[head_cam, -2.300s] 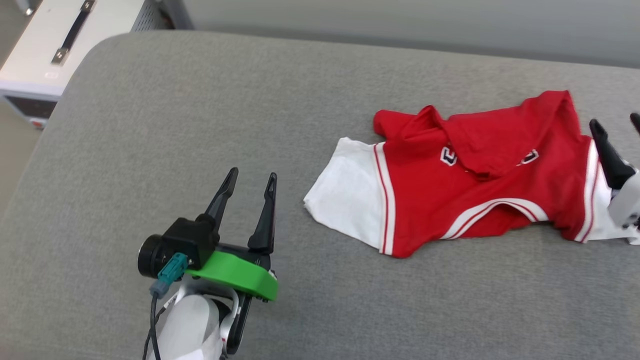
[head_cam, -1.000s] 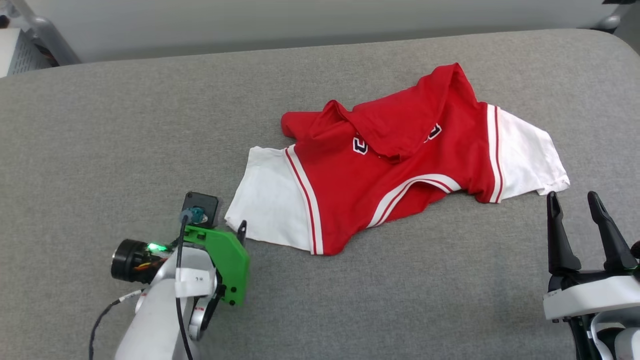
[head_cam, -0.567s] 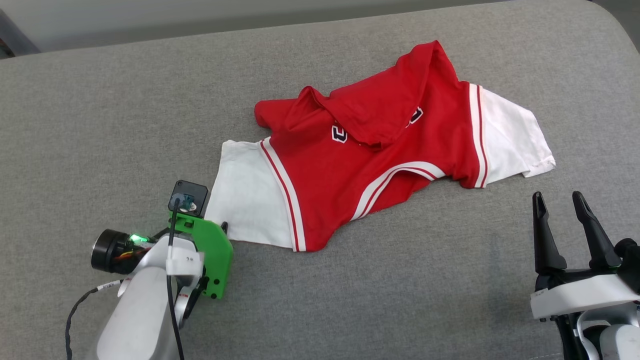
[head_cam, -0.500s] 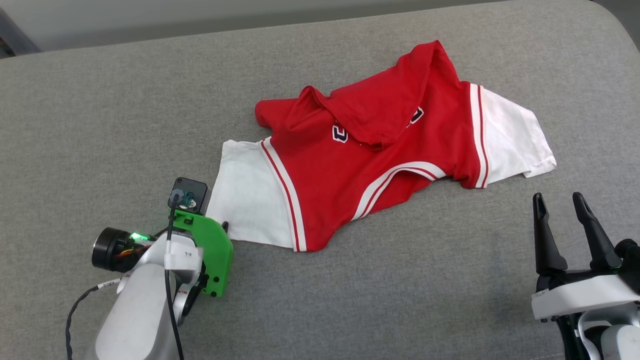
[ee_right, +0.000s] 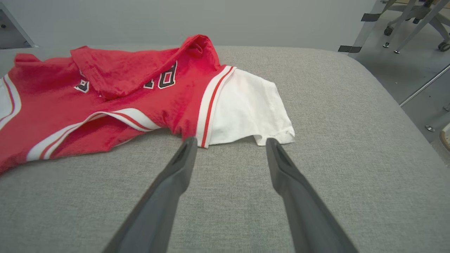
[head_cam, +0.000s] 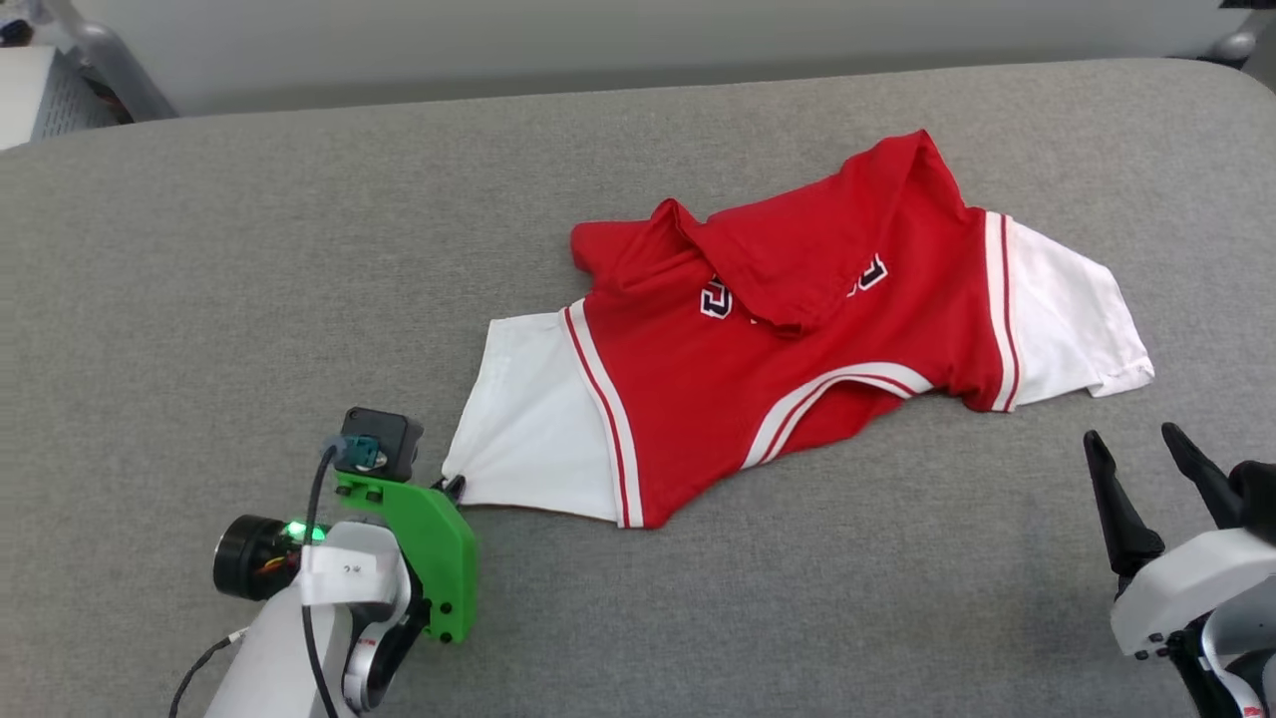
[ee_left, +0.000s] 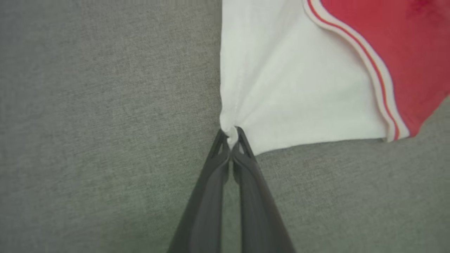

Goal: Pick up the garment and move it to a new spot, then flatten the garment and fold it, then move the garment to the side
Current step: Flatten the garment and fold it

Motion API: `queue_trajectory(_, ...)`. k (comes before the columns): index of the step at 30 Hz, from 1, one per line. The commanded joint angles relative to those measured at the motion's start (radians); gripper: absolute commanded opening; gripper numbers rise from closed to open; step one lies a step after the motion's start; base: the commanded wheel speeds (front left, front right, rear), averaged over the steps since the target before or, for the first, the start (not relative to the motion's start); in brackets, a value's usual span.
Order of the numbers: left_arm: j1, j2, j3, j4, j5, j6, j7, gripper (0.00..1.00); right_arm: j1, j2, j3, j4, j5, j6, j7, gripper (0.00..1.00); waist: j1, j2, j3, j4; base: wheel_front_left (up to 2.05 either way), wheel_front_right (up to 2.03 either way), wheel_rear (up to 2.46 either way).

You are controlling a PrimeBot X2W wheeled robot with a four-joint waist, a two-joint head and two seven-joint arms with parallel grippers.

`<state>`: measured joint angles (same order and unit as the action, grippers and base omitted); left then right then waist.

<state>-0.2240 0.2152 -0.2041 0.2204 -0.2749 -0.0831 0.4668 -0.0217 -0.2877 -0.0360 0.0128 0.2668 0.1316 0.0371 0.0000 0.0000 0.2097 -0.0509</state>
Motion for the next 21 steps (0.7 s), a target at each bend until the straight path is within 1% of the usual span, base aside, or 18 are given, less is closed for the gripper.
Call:
queue_trajectory(1, 0.020, 0.010, 0.017, -0.026, -0.010, 0.009, -0.007, 0.00, -0.004, -0.015, -0.001, -0.010, -0.005, -0.001, 0.043, 1.00, 0.0000, 0.0000, -0.024, 0.034, 0.00, 0.00, 0.00)
queue_trajectory(3, 0.044, 0.011, 0.031, -0.068, -0.024, 0.019, -0.010, 0.00, -0.016, -0.038, -0.007, -0.023, -0.013, -0.001, 0.117, 1.00, 0.0000, 0.0000, -0.026, 0.047, 0.00, 0.00, 0.00)
queue_trajectory(6, 0.085, -0.011, 0.051, -0.149, -0.075, 0.025, -0.005, 0.00, -0.047, -0.069, -0.022, -0.031, -0.001, -0.001, 0.249, 1.00, 0.0000, 0.0000, -0.020, 0.068, 0.00, 0.00, 0.00)
queue_trajectory(9, 0.118, -0.008, 0.047, -0.222, -0.089, 0.025, 0.025, 0.00, -0.089, -0.080, -0.036, -0.025, 0.073, -0.001, 0.394, 1.00, 0.0000, 0.0000, -0.009, 0.085, 0.00, 0.00, 0.00)
queue_trajectory(11, 0.134, -0.007, 0.042, -0.271, -0.096, 0.027, 0.046, 0.00, -0.130, -0.124, -0.047, -0.011, 0.082, -0.001, 0.492, 1.00, 0.0000, 0.0000, 0.007, 0.098, 0.00, 0.00, 0.00)
queue_trajectory(13, 0.139, -0.005, 0.039, -0.303, -0.099, 0.029, 0.058, 0.00, -0.173, -0.155, -0.057, 0.018, 0.092, -0.001, 0.561, 1.00, 0.0000, 0.0000, 0.023, 0.108, 0.00, 0.00, 0.00)
queue_trajectory(17, 0.136, -0.004, 0.029, -0.349, -0.101, 0.030, 0.074, 0.00, -0.248, -0.209, -0.058, 0.097, 0.093, -0.001, 0.658, 1.00, 0.0000, 0.0000, 0.060, 0.133, 0.00, 0.00, 0.00)
queue_trajectory(21, 0.129, -0.003, 0.019, -0.382, -0.097, 0.033, 0.082, 0.00, -0.309, -0.241, -0.054, 0.180, 0.083, -0.001, 0.702, 1.00, 0.0000, 0.0000, 0.098, 0.153, 0.00, 0.00, 0.00)
